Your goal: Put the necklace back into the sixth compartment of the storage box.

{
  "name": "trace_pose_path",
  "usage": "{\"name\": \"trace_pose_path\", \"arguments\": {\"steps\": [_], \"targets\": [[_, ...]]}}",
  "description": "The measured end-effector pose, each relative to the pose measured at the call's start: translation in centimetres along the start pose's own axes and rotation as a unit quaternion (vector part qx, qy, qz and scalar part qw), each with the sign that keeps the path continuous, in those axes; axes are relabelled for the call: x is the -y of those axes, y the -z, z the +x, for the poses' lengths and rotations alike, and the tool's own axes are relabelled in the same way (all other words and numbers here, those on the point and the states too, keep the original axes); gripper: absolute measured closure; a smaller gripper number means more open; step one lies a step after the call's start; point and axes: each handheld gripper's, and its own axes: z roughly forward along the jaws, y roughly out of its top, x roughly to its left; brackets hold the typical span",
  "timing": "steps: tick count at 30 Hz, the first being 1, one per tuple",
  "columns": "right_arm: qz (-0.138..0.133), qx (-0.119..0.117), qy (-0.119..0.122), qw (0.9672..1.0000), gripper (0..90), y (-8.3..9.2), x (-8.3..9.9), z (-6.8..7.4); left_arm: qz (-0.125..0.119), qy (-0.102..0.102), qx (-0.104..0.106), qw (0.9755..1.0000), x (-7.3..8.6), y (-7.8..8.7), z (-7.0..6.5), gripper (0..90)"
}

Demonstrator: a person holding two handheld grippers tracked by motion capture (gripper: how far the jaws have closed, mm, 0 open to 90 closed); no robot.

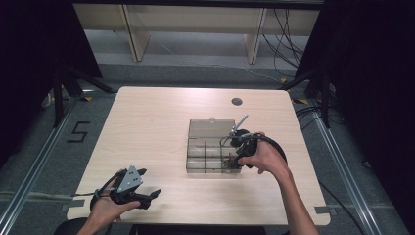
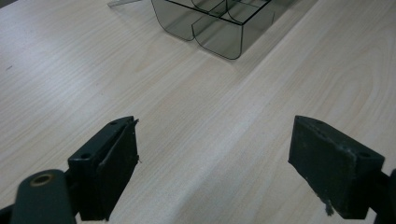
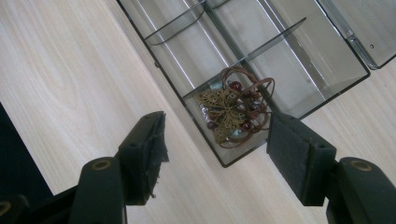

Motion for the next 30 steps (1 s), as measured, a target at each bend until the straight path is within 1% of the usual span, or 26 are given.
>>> {"name": "trace_pose_path", "arguments": {"steps": [1,2,4,6,7,8,9,10,11,12,13,14,15,16,17,18,19,20,21,22,23,24,25,27,29,30], "targets": [[0.0,0.0,-0.003,1.0,37.7,0.0,0.1,0.1,0.0,0.0,0.0,1.0,0.0,0.0,0.0,15.1],[-0.002,-0.003,0.007,1.0,37.6,-0.1,0.1,0.1,-0.001,0.001,0.0,1.0,0.0,0.0,0.0,15.1],[-0.003,-0.003,0.005,1.0,37.3,-0.1,0.3,0.2,0.0,0.0,0.0,1.0,0.0,0.0,0.0,15.1],[-0.003,-0.004,-0.003,1.0,36.9,-0.1,0.5,0.4,0.0,0.0,-0.001,1.0,0.0,0.0,0.0,15.1],[-0.006,-0.004,0.001,1.0,36.5,-0.1,0.5,0.3,0.001,0.005,0.003,1.0,0.0,0.0,0.0,15.1],[-0.007,-0.005,-0.002,1.0,36.0,-0.1,0.6,0.4,0.0,0.014,0.003,0.9999,0.0,-0.1,-0.2,15.1],[-0.008,-0.005,0.0,1.0,35.5,-0.1,0.7,0.3,-0.008,0.015,0.001,0.9999,0.1,-0.2,-0.2,15.1],[-0.006,-0.001,-0.002,1.0,35.1,-0.2,0.9,0.3,-0.004,0.016,0.0,0.9999,0.1,-0.1,-0.2,15.1],[-0.007,0.004,0.003,1.0,35.0,-0.2,1.0,0.2,-0.004,0.017,0.0,0.9999,0.1,-0.1,-0.2,15.1],[-0.006,0.001,0.004,1.0,34.8,-0.2,1.0,0.1,-0.005,0.017,-0.001,0.9998,0.1,-0.1,-0.2,15.1],[-0.007,0.001,-0.003,1.0,34.2,-0.2,1.1,0.2,-0.004,0.015,0.0,0.9999,0.1,-0.1,-0.2,15.1],[-0.014,-0.007,-0.004,0.9999,33.7,-0.2,1.2,0.3,-0.004,0.016,0.0,0.9999,0.1,-0.2,-0.2,15.1],[-0.011,-0.002,-0.009,0.9999,33.5,-0.2,1.3,0.4,-0.005,0.016,0.0,0.9999,0.1,-0.2,-0.2,15.1],[-0.01,-0.003,-0.008,0.9999,33.0,-0.2,1.3,0.4,-0.005,0.018,-0.001,0.9998,0.1,-0.2,-0.2,15.1],[-0.013,0.0,0.001,0.9999,32.4,-0.3,1.4,0.2,-0.005,0.018,-0.001,0.9998,0.1,-0.2,-0.2,15.1],[-0.014,-0.001,0.0,0.9999,32.1,-0.3,1.4,0.3,-0.004,0.018,-0.001,0.9998,0.1,-0.1,-0.2,15.1],[-0.015,-0.006,-0.016,0.9997,32.0,-0.3,1.4,0.5,-0.004,0.017,-0.001,0.9998,0.1,-0.1,-0.2,15.1],[-0.02,-0.009,-0.008,0.9997,31.7,-0.3,1.5,0.5,-0.006,0.019,0.001,0.9998,0.1,-0.2,-0.3,15.1],[-0.019,-0.005,-0.012,0.9997,31.4,-0.2,1.5,0.5,-0.008,0.015,0.001,0.9999,0.1,-0.2,-0.2,15.1],[-0.019,-0.008,-0.015,0.9997,31.2,-0.2,1.6,0.7,0.0,0.001,0.002,1.0,0.0,0.0,0.0,15.1],[-0.022,-0.007,-0.006,0.9997,30.9,-0.3,1.6,0.6,0.001,0.001,-0.002,1.0,0.0,0.0,0.0,15.1],[-0.023,-0.005,-0.01,0.9997,30.6,-0.2,1.7,0.7,0.001,0.0,-0.001,1.0,0.0,-0.1,0.0,15.1],[-0.023,-0.008,-0.007,0.9997,30.4,-0.3,1.8,0.7,-0.005,0.019,-0.001,0.9998,0.1,-0.2,-0.3,15.1],[-0.023,-0.007,-0.012,0.9996,29.5,-0.3,1.9,0.9,-0.004,0.018,-0.001,0.9998,0.1,-0.2,-0.3,15.1],[-0.026,-0.006,-0.01,0.9996,29.4,-0.3,2.1,0.9,-0.004,0.018,-0.001,0.9998,0.1,-0.2,-0.2,15.1],[-0.028,-0.006,-0.007,0.9996,29.3,-0.4,2.1,0.9,-0.001,0.013,-0.005,0.9999,0.0,-0.1,-0.2,15.1]]}}
